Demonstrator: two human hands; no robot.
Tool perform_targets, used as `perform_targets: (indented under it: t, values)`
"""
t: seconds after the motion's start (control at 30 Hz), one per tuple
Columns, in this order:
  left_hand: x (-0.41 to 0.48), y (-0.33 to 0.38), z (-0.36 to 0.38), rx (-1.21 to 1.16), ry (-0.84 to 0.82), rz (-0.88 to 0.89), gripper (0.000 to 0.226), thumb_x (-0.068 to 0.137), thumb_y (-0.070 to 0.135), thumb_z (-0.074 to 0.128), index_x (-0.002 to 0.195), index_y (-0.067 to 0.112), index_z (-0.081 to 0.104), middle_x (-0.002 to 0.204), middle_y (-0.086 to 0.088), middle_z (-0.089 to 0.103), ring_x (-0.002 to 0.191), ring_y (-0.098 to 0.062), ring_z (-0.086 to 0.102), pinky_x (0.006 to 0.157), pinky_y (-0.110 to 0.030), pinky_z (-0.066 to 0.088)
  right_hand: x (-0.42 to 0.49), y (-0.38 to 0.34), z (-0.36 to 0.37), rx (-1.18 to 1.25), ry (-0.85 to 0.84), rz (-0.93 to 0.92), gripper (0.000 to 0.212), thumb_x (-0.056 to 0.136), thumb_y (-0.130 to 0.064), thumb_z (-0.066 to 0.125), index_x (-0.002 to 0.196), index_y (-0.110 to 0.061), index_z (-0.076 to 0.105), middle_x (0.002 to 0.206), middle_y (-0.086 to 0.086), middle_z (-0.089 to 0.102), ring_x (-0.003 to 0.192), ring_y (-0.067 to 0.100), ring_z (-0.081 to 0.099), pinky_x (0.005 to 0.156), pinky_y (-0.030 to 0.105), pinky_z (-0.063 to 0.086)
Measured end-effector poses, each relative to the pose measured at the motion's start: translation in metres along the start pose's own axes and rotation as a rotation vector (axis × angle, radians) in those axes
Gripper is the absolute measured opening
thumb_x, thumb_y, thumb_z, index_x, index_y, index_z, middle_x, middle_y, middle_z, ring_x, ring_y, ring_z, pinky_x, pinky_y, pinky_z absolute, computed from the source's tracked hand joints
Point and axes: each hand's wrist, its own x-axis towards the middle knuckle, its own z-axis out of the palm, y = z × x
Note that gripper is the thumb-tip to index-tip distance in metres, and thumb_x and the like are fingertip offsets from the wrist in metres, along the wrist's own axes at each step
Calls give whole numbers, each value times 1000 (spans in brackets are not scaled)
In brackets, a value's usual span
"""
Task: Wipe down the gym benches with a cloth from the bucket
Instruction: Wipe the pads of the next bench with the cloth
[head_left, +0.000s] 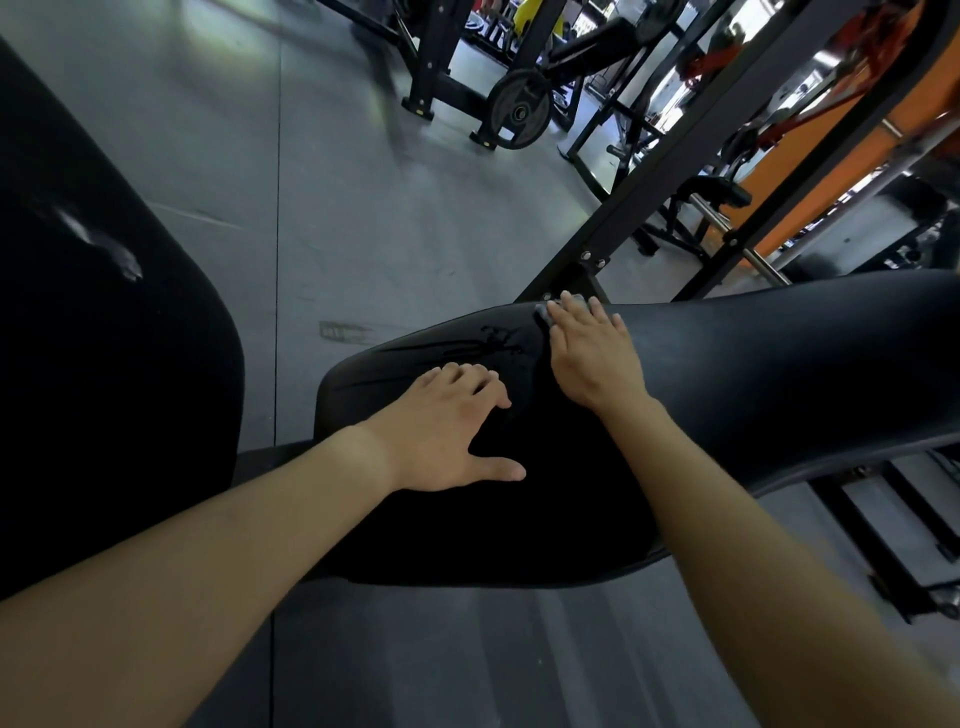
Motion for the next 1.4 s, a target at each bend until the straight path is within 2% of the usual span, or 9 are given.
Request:
perform_targets:
  t: [0.13, 0.3, 0.43, 0.53, 0.67, 0.87, 1.2, 1.27, 1.4]
  values:
    - [-3, 5, -1, 17, -17, -10, 90, 86, 84, 46, 155, 26, 36, 168, -1, 21, 155, -23, 14, 128, -46, 15, -11, -17, 7, 38, -6, 8, 57, 103, -30, 24, 159, -20, 27, 169, -2, 14, 157, 25, 4, 127, 47, 4]
    - [-6, 7, 2, 26, -18, -47, 88, 88, 83, 44, 157, 29, 33, 171, 0, 16, 159, -23, 7, 128, -49, 11, -54, -30, 4, 40, -72, -145, 58, 102, -29, 30, 160, -25, 25, 169, -4, 13, 156, 21, 2, 126, 42, 0]
    - [-15, 10, -2, 140, 47, -31, 86, 92, 78, 42, 157, 23, 33, 166, -1, 28, 154, -23, 23, 127, -49, 19, -95, -36, 7, 36, -107, -277, 59, 102, -30, 32, 160, -28, 23, 169, -6, 11, 156, 17, 0, 127, 38, -1]
    - [-27, 8, -5, 206, 36, -49, 87, 93, 78, 40, 155, 19, 33, 161, -6, 34, 148, -27, 35, 123, -49, 28, -101, -28, 4, -34, -125, -331, 58, 102, -31, 31, 159, -30, 24, 169, -8, 11, 156, 15, 3, 127, 41, 3]
    - [-44, 1, -9, 279, -28, -91, 85, 94, 78, 38, 150, 15, 38, 156, -9, 37, 139, -30, 43, 115, -48, 37, -73, -16, 0, -64, -101, -224, 56, 102, -27, 32, 158, -30, 26, 169, -7, 12, 156, 19, 7, 127, 46, 4]
    - [-64, -3, -13, 335, -83, -148, 84, 96, 74, 36, 153, 12, 35, 158, -11, 36, 143, -31, 40, 116, -50, 37, -62, -39, 11, 11, -34, -32, 59, 102, -32, 28, 160, -21, 22, 170, 0, 8, 156, 26, 2, 127, 48, 5]
    - [-60, -3, -11, 287, -101, -212, 90, 94, 77, 40, 153, 9, 36, 162, -11, 30, 145, -31, 35, 114, -51, 40, -119, -60, 14, 28, -161, -464, 56, 103, -30, 31, 159, -29, 26, 168, -9, 12, 156, 15, 2, 128, 41, 4]
    - [-60, -3, -10, 284, -118, -219, 91, 94, 77, 39, 154, 8, 33, 165, -12, 26, 148, -33, 31, 115, -52, 39, -108, -52, 12, -26, -134, -417, 57, 103, -27, 33, 159, -33, 25, 169, -10, 11, 156, 15, 4, 127, 44, 3]
    - [-61, -2, -10, 271, -131, -223, 92, 95, 75, 39, 156, 7, 29, 167, -11, 21, 151, -32, 27, 117, -53, 37, -84, -38, 7, -11, -52, -145, 58, 102, -22, 32, 159, -27, 24, 170, -4, 11, 156, 22, 6, 126, 48, 5]
